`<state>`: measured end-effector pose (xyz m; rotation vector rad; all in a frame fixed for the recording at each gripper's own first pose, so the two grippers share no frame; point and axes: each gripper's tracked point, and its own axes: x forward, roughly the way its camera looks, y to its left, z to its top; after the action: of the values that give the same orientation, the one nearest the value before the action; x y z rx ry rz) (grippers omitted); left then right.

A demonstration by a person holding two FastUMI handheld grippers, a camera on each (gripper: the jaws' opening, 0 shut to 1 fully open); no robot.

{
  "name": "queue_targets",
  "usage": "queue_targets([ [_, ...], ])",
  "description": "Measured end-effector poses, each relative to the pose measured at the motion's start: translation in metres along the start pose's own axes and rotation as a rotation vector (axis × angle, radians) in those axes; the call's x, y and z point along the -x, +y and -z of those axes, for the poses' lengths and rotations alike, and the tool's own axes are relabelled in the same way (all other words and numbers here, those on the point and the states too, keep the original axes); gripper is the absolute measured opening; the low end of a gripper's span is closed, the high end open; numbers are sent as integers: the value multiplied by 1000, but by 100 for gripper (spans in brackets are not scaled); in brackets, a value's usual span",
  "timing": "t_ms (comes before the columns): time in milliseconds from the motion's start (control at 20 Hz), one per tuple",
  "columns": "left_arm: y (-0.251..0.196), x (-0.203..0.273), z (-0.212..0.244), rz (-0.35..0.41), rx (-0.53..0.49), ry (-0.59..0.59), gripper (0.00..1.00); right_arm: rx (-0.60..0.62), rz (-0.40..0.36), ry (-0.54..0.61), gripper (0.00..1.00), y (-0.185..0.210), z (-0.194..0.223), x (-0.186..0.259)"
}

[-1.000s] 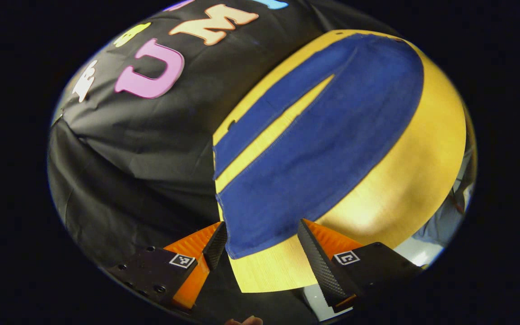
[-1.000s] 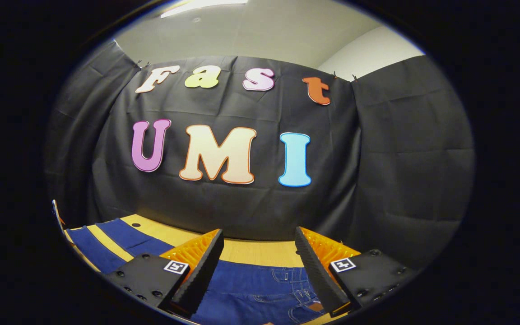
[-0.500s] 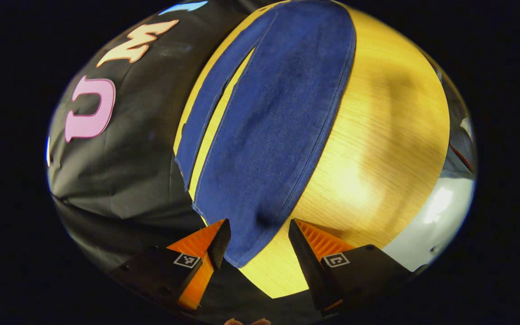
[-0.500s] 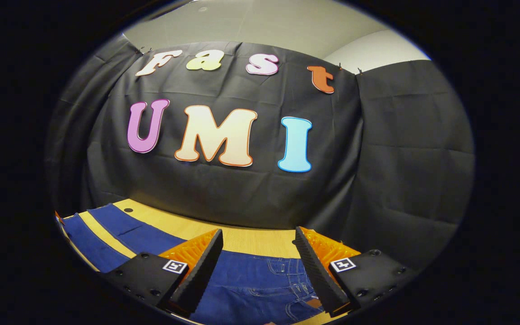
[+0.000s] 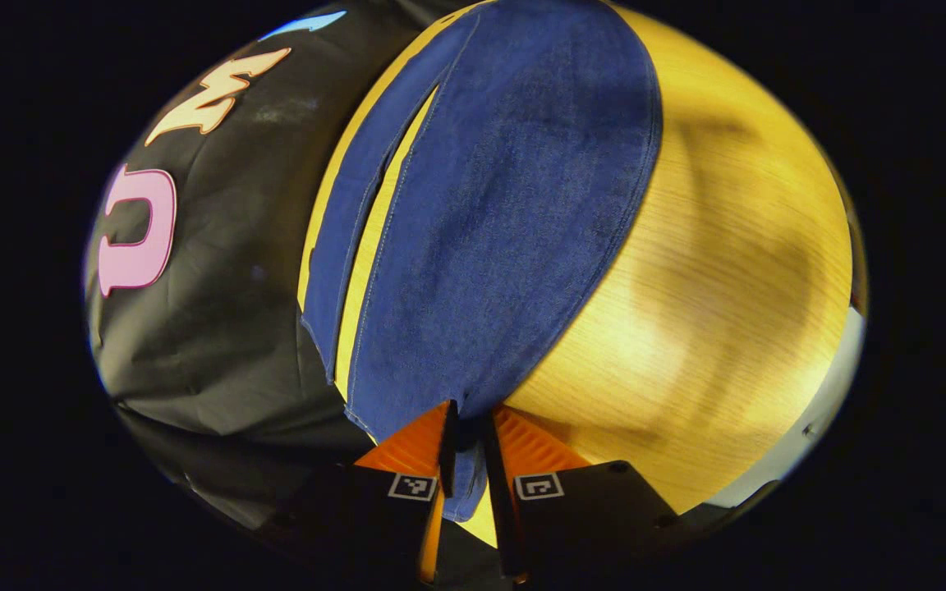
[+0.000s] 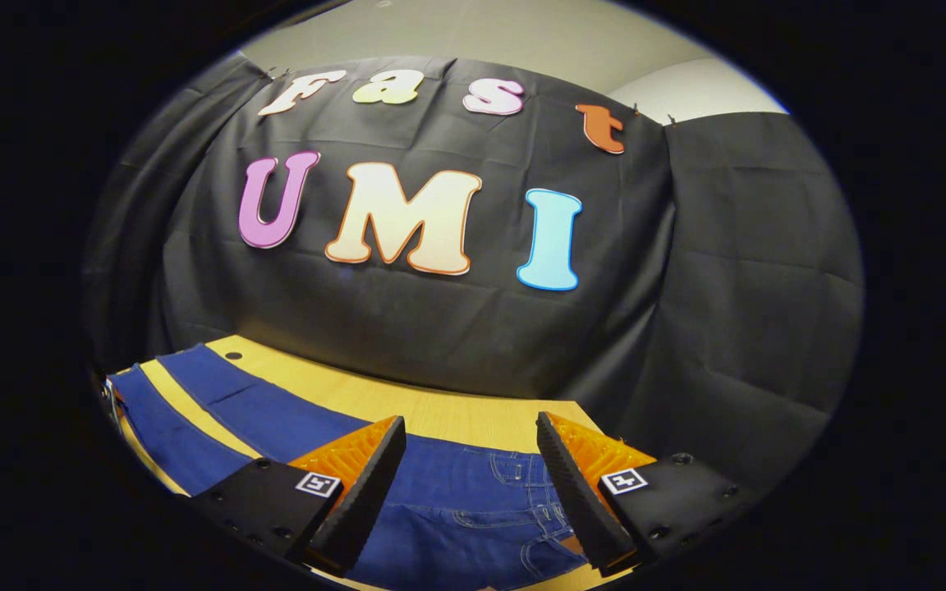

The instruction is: Grasp the waist and the cuffs of the jeans and fold them to make the two legs overlap; first hold the waist and fold one-third of the jeans toward the cuffs, then hold the cuffs and fold the remaining one-third in the same direction to finish folding.

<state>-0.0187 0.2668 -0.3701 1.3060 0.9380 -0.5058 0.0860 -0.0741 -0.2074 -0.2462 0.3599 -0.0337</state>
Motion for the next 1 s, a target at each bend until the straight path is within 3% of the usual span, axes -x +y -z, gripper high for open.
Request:
queue_targets([
  [150, -5, 0, 0, 19, 68, 15, 14, 100, -61, 64, 99, 9, 31, 1],
  [200, -4, -1, 1, 15, 83, 30, 5, 156, -81, 85, 99, 11, 43, 1],
  [300, -4, 1, 1, -4, 119, 64, 0, 267, -124, 119, 99, 9, 65, 9],
  [650, 0, -3, -2, -30, 145, 74, 0, 564, -283, 296, 99, 0, 159, 58],
  [800, 0, -3, -2, -41, 144, 80, 0, 817, -350, 301, 99, -9, 184, 66],
  [900, -1, -3, -3, -44, 147, 82, 0, 1017, -438, 302, 99, -6, 211, 78],
  [1000, -1, -3, -3, -47, 146, 84, 0, 1139, -525, 326, 99, -11, 238, 90],
])
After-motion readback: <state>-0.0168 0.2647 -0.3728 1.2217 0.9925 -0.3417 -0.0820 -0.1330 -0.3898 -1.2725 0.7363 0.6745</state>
